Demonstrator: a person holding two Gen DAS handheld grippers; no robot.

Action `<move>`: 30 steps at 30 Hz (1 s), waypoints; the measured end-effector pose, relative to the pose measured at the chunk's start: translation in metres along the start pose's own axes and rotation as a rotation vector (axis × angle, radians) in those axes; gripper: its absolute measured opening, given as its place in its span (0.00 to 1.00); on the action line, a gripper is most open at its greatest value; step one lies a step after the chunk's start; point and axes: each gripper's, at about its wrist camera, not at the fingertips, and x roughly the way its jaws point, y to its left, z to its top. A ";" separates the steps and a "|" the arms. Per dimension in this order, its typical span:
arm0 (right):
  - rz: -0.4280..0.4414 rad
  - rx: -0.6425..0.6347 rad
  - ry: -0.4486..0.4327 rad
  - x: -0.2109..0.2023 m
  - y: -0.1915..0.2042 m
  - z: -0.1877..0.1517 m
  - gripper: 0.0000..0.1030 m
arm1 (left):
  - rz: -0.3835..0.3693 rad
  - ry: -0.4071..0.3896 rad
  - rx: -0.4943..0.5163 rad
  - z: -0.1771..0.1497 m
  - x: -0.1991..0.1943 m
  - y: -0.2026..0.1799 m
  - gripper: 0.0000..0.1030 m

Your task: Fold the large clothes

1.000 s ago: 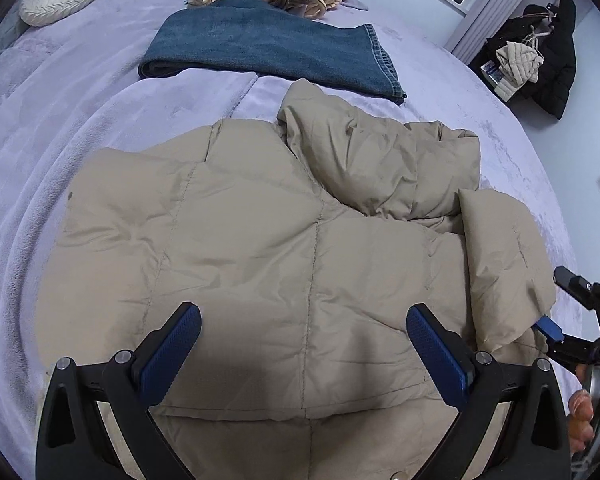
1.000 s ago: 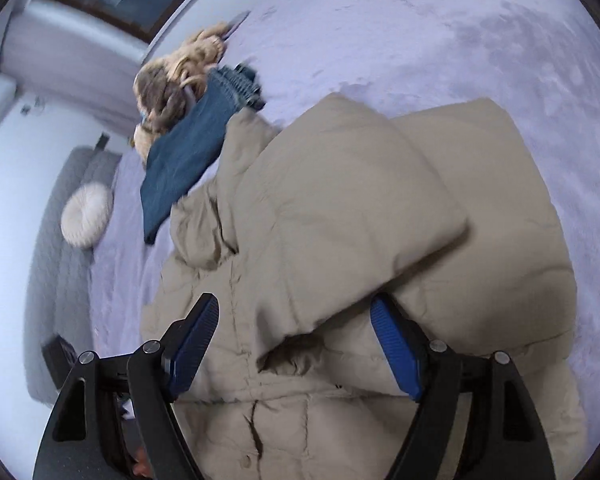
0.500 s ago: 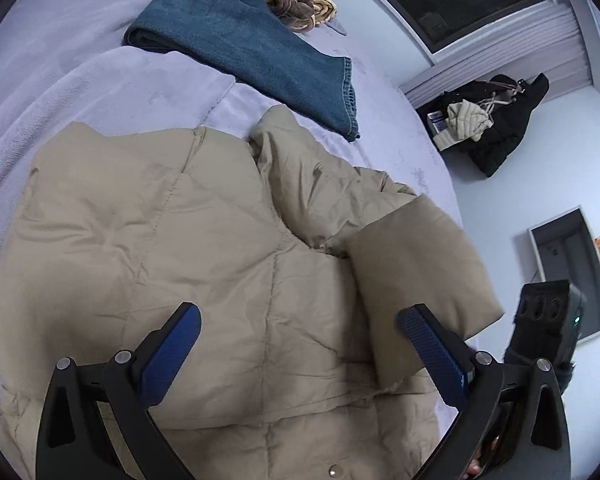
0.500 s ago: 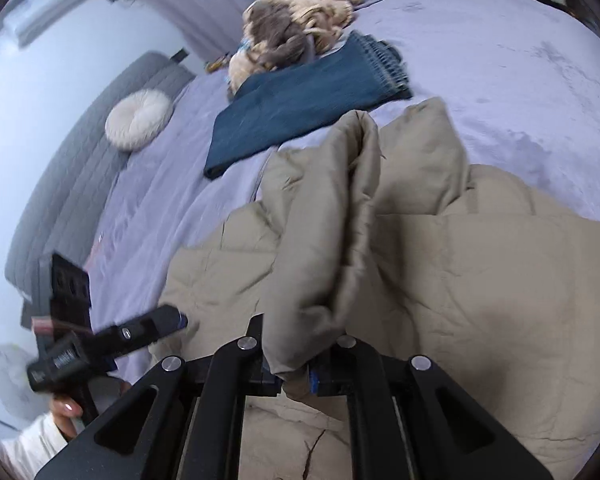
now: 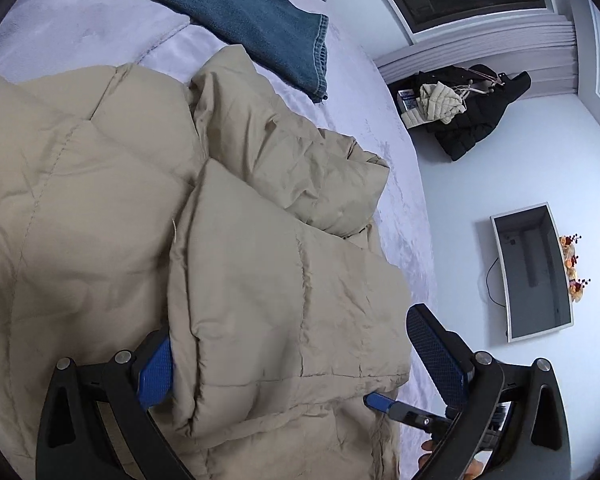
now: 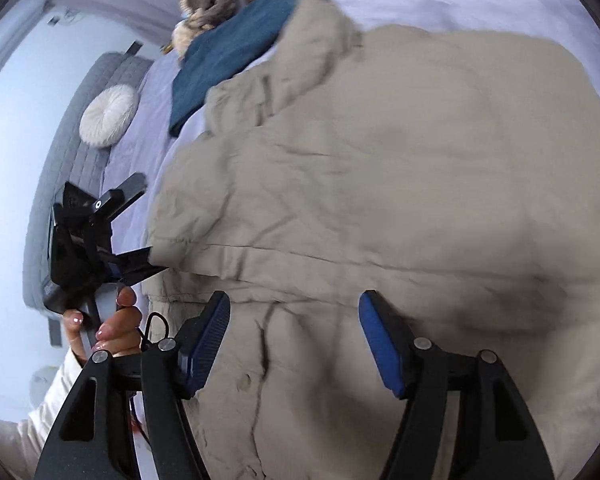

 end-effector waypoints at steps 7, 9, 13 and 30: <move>0.179 0.482 -0.238 -0.056 -0.124 -0.008 0.69 | 0.076 0.024 0.020 0.003 0.013 -0.001 0.86; 0.216 0.550 -0.280 -0.060 -0.139 -0.004 0.65 | 0.107 0.048 0.050 0.002 0.018 -0.004 0.34; 0.178 0.518 -0.294 -0.063 -0.139 0.013 0.09 | 0.177 0.000 0.131 -0.008 0.002 -0.014 0.10; -0.024 0.224 -0.146 -0.046 -0.113 0.022 0.16 | 0.581 -0.101 0.240 -0.035 -0.036 0.010 0.81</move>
